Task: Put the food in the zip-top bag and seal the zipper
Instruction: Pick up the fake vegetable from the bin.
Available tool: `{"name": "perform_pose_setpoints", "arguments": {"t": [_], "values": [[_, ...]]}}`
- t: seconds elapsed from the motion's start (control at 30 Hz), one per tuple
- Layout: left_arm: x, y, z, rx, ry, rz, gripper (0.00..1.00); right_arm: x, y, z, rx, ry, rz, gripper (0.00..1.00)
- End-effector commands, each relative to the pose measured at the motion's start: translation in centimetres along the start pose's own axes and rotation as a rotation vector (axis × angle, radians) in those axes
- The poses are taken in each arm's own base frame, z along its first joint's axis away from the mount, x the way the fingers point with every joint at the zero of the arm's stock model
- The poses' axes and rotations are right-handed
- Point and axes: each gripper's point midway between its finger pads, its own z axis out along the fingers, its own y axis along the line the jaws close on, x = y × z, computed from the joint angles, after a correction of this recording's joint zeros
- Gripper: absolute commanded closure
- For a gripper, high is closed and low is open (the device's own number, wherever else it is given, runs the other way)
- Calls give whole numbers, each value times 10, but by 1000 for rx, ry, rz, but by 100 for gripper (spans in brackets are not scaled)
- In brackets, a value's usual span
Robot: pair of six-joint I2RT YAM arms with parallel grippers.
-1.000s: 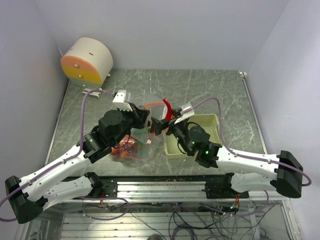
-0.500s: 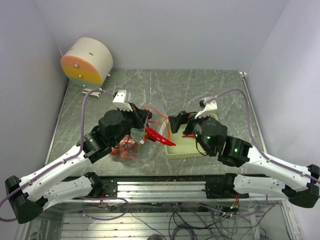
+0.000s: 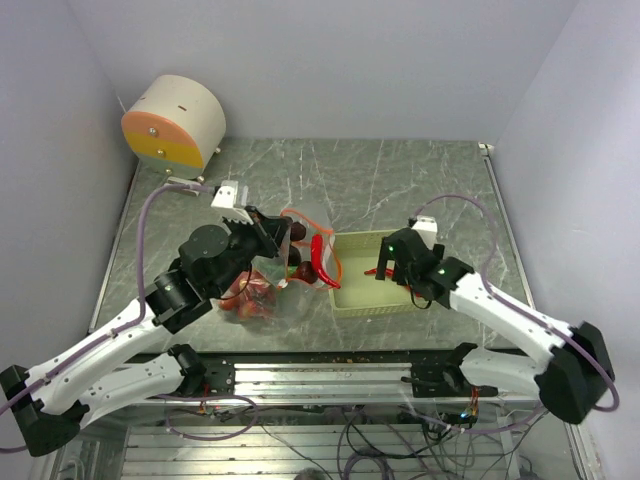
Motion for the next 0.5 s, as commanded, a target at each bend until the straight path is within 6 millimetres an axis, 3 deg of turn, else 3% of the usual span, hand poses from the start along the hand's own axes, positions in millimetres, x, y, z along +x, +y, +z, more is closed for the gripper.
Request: {"name": "perform_pose_setpoints", "arguments": {"t": [0.0, 0.17, 0.3, 0.47], "values": [[-25, -6, -10, 21, -81, -8, 93, 18, 18, 28, -91, 98, -33, 4], [-24, 3, -15, -10, -78, 9, 93, 27, 18, 46, -86, 149, -151, 28], [-24, 5, -17, -11, -92, 4, 93, 33, 0, 58, -9, 160, -207, 28], [-20, 7, -16, -18, -79, 6, 93, 43, -8, 73, 15, 181, -213, 28]]}}
